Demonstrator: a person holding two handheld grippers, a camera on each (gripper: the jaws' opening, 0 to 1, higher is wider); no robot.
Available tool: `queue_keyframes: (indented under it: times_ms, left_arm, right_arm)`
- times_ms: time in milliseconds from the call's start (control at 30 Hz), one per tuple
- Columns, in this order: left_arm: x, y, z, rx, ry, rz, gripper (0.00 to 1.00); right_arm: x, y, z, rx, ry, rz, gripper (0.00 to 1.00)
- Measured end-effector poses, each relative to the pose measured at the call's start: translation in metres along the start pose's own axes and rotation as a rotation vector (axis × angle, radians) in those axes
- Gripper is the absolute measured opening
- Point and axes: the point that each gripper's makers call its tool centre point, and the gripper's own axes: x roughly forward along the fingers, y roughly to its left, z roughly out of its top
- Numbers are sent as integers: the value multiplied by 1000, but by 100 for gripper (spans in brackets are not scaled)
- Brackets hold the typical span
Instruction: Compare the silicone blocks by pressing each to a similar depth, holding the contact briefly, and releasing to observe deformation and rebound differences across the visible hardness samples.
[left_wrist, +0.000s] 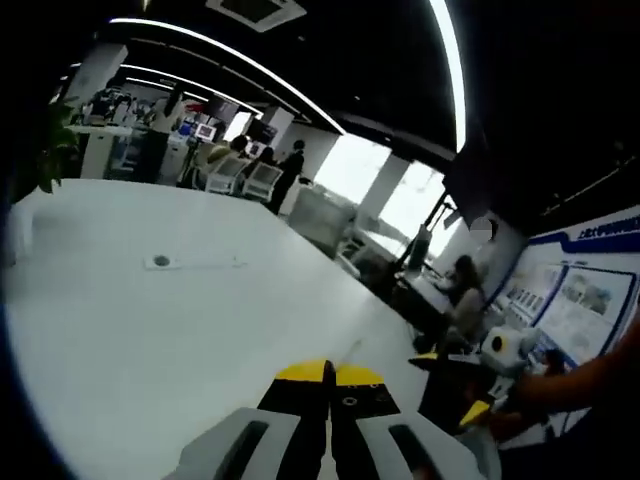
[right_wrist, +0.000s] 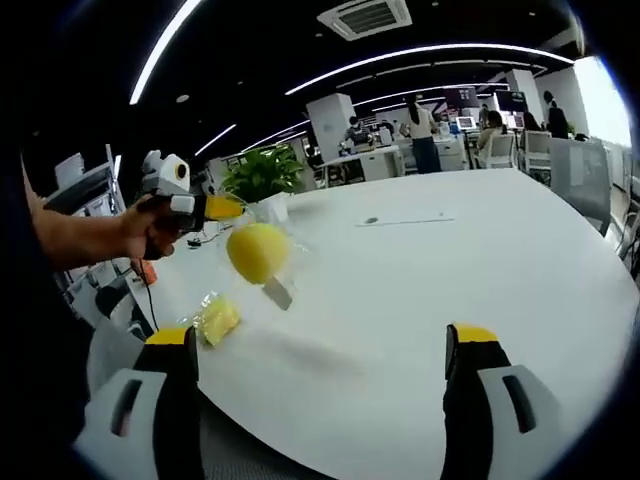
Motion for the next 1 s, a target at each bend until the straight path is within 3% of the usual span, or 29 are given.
queue_keyframes:
  times_ms: [533, 567, 733, 1000]
  left_arm:
    - [-15, -48, 56, 113, -60, -111, 0]
    - [-17, -53, 58, 105, -53, -138, 0]
    - [-27, -60, 72, 118, -79, -149, 0]
    - [-34, -68, 80, 126, -89, -161, 0]
  right_arm:
    - [3, 8, 37, -68, -64, 27, 97]
    - [4, 10, 41, -74, -67, 34, 97]
    - [4, 17, 56, -99, -90, 60, 97]
    - [14, 30, 77, -135, -115, 119, 96]
